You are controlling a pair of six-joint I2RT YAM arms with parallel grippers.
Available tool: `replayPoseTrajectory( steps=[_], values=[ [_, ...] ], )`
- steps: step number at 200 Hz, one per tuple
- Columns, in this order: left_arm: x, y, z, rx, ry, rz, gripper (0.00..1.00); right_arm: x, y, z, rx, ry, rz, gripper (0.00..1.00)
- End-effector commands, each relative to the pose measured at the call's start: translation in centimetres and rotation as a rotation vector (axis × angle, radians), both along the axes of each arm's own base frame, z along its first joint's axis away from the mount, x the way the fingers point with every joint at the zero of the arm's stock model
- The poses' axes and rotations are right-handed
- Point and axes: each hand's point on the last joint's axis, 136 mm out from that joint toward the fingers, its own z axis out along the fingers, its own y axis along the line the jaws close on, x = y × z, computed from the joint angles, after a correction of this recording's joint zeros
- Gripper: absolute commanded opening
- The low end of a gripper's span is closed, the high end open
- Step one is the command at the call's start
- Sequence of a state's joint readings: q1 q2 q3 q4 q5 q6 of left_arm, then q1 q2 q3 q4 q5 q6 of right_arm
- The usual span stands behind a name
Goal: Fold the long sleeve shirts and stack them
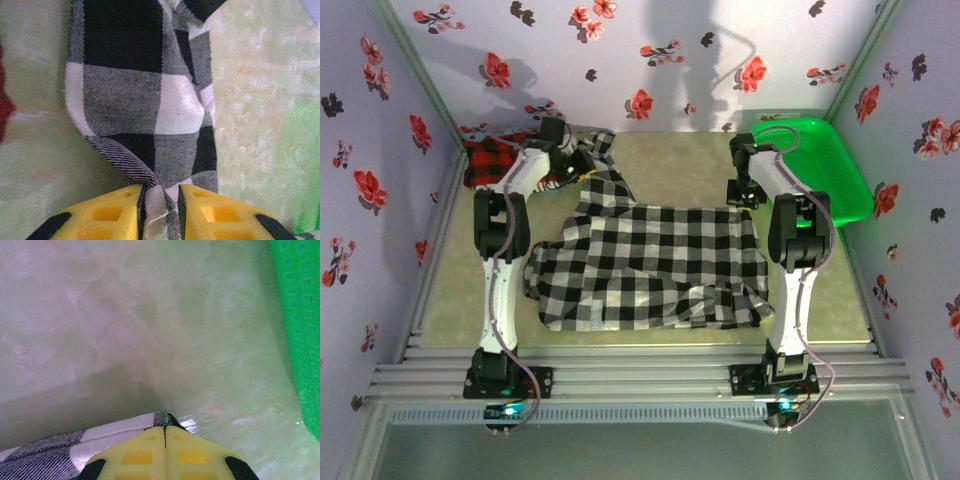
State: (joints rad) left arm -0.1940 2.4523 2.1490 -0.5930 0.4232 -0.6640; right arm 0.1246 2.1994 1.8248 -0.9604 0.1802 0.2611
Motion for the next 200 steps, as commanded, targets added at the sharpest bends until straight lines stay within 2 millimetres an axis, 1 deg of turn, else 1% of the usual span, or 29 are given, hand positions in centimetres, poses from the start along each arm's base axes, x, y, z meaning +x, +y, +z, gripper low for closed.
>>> replayPoseTrajectory(
  steps=[1, 42, 52, 107, 130, 166, 200],
  values=[
    [0.0, -1.2, 2.6, -0.032, -0.088, -0.064, 0.19, -0.2, -0.2, 1.4, -0.008, -0.015, 0.016, 0.0],
    [-1.0, 0.0, 4.0, -0.028, -0.151, -0.062, 0.05, -0.8, -0.4, 1.5, -0.012, -0.018, 0.011, 0.0],
    [-1.3, 0.2, 4.5, -0.029, -0.172, -0.06, 0.0, -1.1, -0.4, 1.6, -0.014, -0.02, 0.011, 0.0],
    [-3.1, 0.7, 7.2, -0.023, -0.287, -0.085, 0.0, -2.3, -1.1, 2.3, -0.036, -0.044, 0.003, 0.0],
    [-3.8, 1.0, 7.6, -0.005, -0.307, -0.1, 0.0, -2.6, -1.1, 2.6, -0.038, -0.052, 0.003, 0.0],
    [-5.3, 1.3, 8.8, 0.007, -0.362, -0.126, 0.0, -2.9, -1.2, 3.3, -0.034, -0.078, 0.003, 0.0],
    [-6.9, 1.6, 9.2, 0.021, -0.388, -0.155, 0.0, -3.8, -1.2, 3.6, -0.031, -0.076, 0.008, 0.0]
  ],
)
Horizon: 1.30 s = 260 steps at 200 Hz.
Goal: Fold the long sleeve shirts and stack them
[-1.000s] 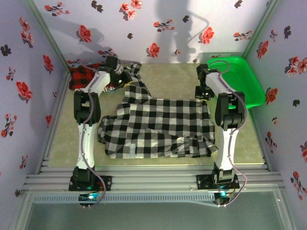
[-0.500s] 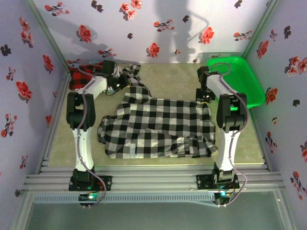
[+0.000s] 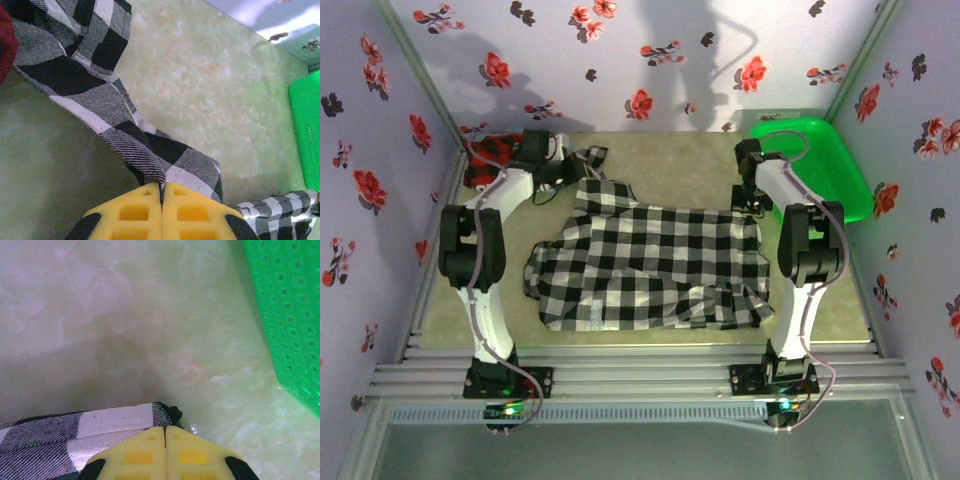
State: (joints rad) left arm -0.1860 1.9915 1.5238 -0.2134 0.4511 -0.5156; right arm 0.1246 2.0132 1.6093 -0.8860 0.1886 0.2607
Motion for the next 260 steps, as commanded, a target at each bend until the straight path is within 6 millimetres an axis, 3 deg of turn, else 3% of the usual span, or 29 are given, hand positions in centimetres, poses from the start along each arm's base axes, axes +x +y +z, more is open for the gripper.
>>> replayPoseTrajectory(
  steps=[1, 71, 99, 160, 217, 260],
  values=[
    [-0.6, 0.4, 2.8, 0.01, -0.105, -0.041, 0.0, -0.6, -0.7, 1.6, -0.029, -0.03, 0.008, 0.0],
    [-4.9, 1.2, 4.2, 0.057, -0.156, -0.087, 0.0, -3.8, -0.9, 1.3, -0.03, -0.014, 0.003, 0.0],
    [-7.2, 1.6, 3.4, 0.059, -0.122, -0.087, 0.0, -4.9, -0.6, 0.8, -0.023, -0.002, 0.004, 0.0],
    [-12.4, 2.4, 0.0, 0.081, -0.019, -0.057, 0.0, -6.9, -0.3, -0.2, -0.011, 0.02, -0.002, 0.0],
    [-16.1, 2.3, -3.7, 0.147, 0.071, -0.043, 0.0, -8.8, -0.6, -1.9, -0.017, 0.051, -0.01, 0.0],
    [-17.9, 2.2, -7.0, 0.203, 0.148, -0.016, 0.0, -8.8, -0.4, -3.6, -0.012, 0.063, -0.007, 0.01]
  ],
)
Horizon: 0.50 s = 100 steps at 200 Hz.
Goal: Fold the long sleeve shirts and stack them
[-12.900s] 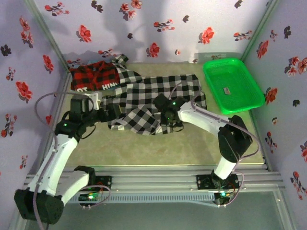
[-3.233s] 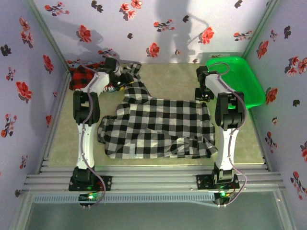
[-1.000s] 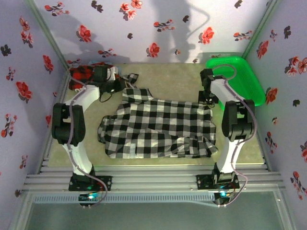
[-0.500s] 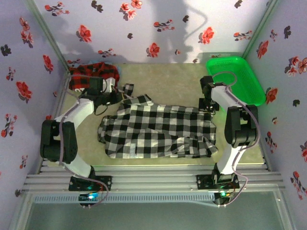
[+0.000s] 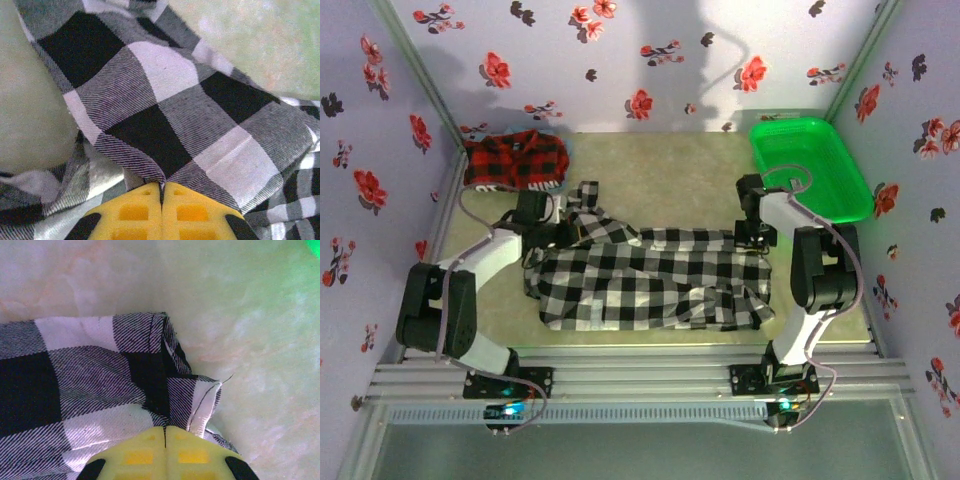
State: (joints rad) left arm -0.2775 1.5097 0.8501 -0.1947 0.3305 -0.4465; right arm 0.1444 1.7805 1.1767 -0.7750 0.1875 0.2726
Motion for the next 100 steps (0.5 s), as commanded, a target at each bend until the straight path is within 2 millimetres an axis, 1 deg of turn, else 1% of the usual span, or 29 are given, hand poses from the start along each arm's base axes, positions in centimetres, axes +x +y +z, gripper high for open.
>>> replayPoseTrajectory(
  steps=[1, 19, 30, 44, 49, 60, 67, 75, 82, 93, 97, 100],
  values=[
    [-0.8, 0.5, -1.6, 0.046, 0.034, 0.046, 0.0, 0.5, 0.1, -0.4, -0.002, -0.024, -0.015, 0.01],
    [-1.2, 1.0, -2.9, 0.064, 0.064, 0.084, 0.01, 0.8, 0.4, -1.1, 0.005, -0.021, -0.017, 0.02],
    [-1.4, 1.7, -3.8, 0.093, 0.084, 0.118, 0.12, 0.9, 0.4, -1.4, 0.005, -0.019, -0.021, 0.05],
    [-1.4, 1.9, -4.4, 0.1, 0.101, 0.135, 0.2, 1.1, 0.5, -1.5, 0.01, -0.019, -0.023, 0.11],
    [-1.5, 2.0, -4.6, 0.103, 0.112, 0.145, 0.26, 1.2, 0.5, -1.5, 0.015, -0.019, -0.024, 0.12],
    [-1.3, 2.1, -4.6, 0.103, 0.118, 0.163, 0.46, 1.1, 0.6, -1.4, 0.018, -0.016, -0.023, 0.18],
    [-1.1, 2.0, -4.2, 0.095, 0.114, 0.174, 0.54, 1.0, 0.6, -1.2, 0.02, -0.016, -0.022, 0.22],
    [-0.8, 2.0, -3.5, 0.084, 0.103, 0.188, 0.6, 0.8, 0.7, -1.0, 0.025, -0.015, -0.019, 0.26],
    [-0.5, 2.0, -2.4, 0.072, 0.085, 0.203, 0.64, 0.7, 0.7, -0.6, 0.03, -0.021, -0.019, 0.29],
    [0.1, 2.0, -0.3, 0.054, 0.042, 0.227, 0.73, 0.5, 0.9, 0.2, 0.041, -0.035, -0.02, 0.39],
    [0.3, 2.1, 0.6, 0.048, 0.026, 0.239, 0.84, 0.4, 0.9, 0.5, 0.047, -0.041, -0.019, 0.42],
    [0.5, 2.2, 1.3, 0.043, 0.015, 0.246, 0.87, 0.3, 1.0, 0.7, 0.05, -0.045, -0.019, 0.45]
  ],
)
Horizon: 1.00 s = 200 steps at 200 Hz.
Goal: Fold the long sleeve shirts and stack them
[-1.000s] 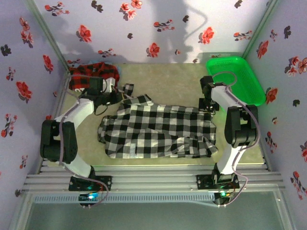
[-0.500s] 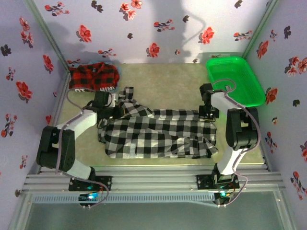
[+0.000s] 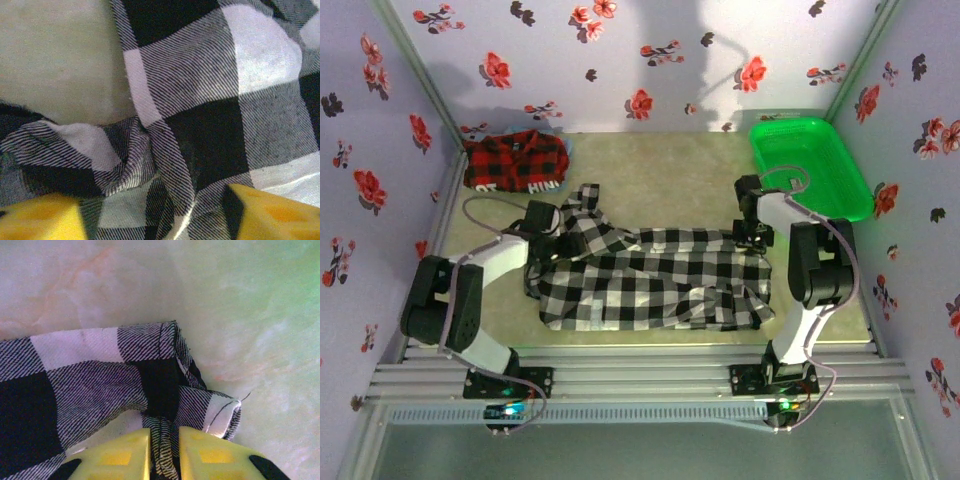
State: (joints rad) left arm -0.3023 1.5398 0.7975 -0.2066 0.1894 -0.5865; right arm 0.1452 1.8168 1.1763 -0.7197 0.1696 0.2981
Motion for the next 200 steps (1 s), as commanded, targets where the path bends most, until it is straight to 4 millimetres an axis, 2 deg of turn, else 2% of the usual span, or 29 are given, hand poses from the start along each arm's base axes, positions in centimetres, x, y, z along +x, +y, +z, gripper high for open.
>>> replayPoseTrajectory(
  steps=[1, 11, 28, 36, 51, 75, 99, 130, 175, 178, 200],
  values=[
    [1.8, 0.3, 5.2, -0.022, -0.107, 0.081, 0.88, -0.7, 0.5, 1.9, 0.029, -0.029, 0.003, 0.46],
    [2.4, 0.5, 7.4, -0.021, -0.136, 0.096, 0.95, -0.9, 0.9, 2.8, 0.053, -0.046, 0.007, 0.54],
    [3.8, -0.3, 10.5, -0.033, -0.145, 0.067, 0.98, -1.2, 1.8, 4.3, 0.104, -0.08, 0.028, 0.66],
    [4.5, -0.7, 11.4, -0.026, -0.133, 0.05, 0.98, -1.2, 2.4, 5.2, 0.132, -0.102, 0.046, 0.7],
    [6.1, -1.4, 11.9, -0.004, -0.093, 0.013, 0.98, -1.3, 3.6, 6.5, 0.165, -0.133, 0.092, 0.75],
    [8.6, -2.0, 10.7, 0.066, -0.02, -0.039, 0.95, -1.0, 5.7, 8.7, 0.219, -0.199, 0.163, 0.81],
    [11.3, -2.2, 8.3, 0.13, 0.04, -0.072, 0.88, -0.8, 8.2, 10.9, 0.31, -0.266, 0.228, 0.85],
    [14.1, -3.3, 6.2, 0.174, 0.061, -0.136, 0.75, -0.9, 10.7, 12.6, 0.371, -0.31, 0.281, 0.86],
    [16.3, -3.3, 3.1, 0.256, 0.105, -0.191, 0.64, -1.6, 12.3, 11.7, 0.394, -0.272, 0.3, 0.87],
    [15.8, -3.1, 2.6, 0.266, 0.133, -0.196, 0.64, -1.7, 12.3, 11.6, 0.394, -0.269, 0.3, 0.87],
    [16.4, -3.0, 1.6, 0.31, 0.144, -0.216, 0.63, -1.7, 12.9, 11.4, 0.402, -0.264, 0.309, 0.88]
  ],
)
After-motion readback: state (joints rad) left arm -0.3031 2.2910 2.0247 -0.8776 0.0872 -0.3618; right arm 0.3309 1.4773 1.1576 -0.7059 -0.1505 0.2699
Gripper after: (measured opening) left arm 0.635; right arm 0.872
